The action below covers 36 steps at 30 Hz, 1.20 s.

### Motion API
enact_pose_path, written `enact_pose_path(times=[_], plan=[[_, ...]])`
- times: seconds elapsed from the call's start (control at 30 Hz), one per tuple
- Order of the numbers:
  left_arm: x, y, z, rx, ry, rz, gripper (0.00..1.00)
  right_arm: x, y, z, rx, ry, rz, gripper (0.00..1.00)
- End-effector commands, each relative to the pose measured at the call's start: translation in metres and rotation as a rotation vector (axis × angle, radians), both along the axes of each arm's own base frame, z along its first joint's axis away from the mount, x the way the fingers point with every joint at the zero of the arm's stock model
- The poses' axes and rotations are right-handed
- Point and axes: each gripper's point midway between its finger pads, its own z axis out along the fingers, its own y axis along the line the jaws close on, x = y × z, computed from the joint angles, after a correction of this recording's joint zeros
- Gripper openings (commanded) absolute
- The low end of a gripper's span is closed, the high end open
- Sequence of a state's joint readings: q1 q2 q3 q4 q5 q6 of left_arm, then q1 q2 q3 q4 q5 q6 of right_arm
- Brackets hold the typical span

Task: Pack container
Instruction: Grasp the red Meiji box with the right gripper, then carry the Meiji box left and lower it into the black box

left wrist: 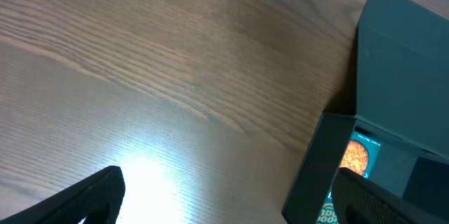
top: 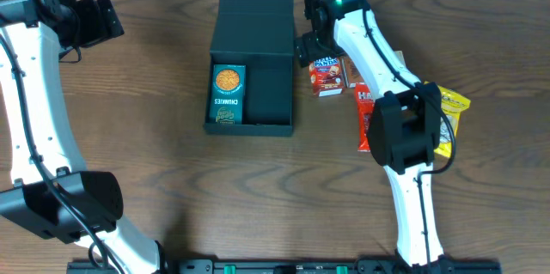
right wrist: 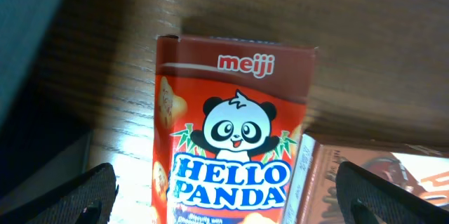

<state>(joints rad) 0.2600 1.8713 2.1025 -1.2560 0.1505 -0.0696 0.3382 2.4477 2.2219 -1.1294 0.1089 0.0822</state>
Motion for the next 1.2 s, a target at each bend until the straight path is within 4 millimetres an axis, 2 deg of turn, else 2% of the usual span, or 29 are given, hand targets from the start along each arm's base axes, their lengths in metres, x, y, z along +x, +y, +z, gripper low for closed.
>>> enact_pose_path(times=[0.0,0.43,0.57,0.63,0.7,0.8,0.9,1.0,1.17], plan=[[0.000,0.002,-0.006,0.010,0.016,-0.017,0.95,-0.003,-0.004,-0.022,-0.017,0.042,-0.022,0.99],[0.001,0.002,-0.005,0.011,0.011,-0.016,0.95,-0.014,0.005,-0.050,0.028,0.118,-0.022,0.96],[0.001,0.002,-0.005,0.011,0.012,-0.016,0.95,-0.014,0.005,-0.052,0.027,0.122,-0.022,0.83],[0.001,0.002,-0.005,0.011,0.011,-0.016,0.95,-0.014,0.005,-0.052,0.026,0.122,-0.022,0.70],[0.001,0.002,-0.005,0.011,0.012,-0.016,0.95,-0.014,0.004,-0.052,0.026,0.121,-0.024,0.62],[0.001,0.002,-0.005,0.011,0.012,-0.016,0.95,-0.012,0.003,-0.049,0.029,0.117,-0.033,0.55],[0.001,0.002,-0.005,0.011,0.012,-0.016,0.95,-0.006,0.001,-0.031,0.035,0.090,-0.039,0.54],[0.001,0.002,-0.005,0.011,0.012,-0.016,0.95,0.005,-0.002,-0.005,0.048,0.044,-0.049,0.53],[0.001,0.002,-0.005,0.011,0.012,-0.016,0.95,0.022,-0.005,0.061,0.091,-0.067,-0.074,0.50]])
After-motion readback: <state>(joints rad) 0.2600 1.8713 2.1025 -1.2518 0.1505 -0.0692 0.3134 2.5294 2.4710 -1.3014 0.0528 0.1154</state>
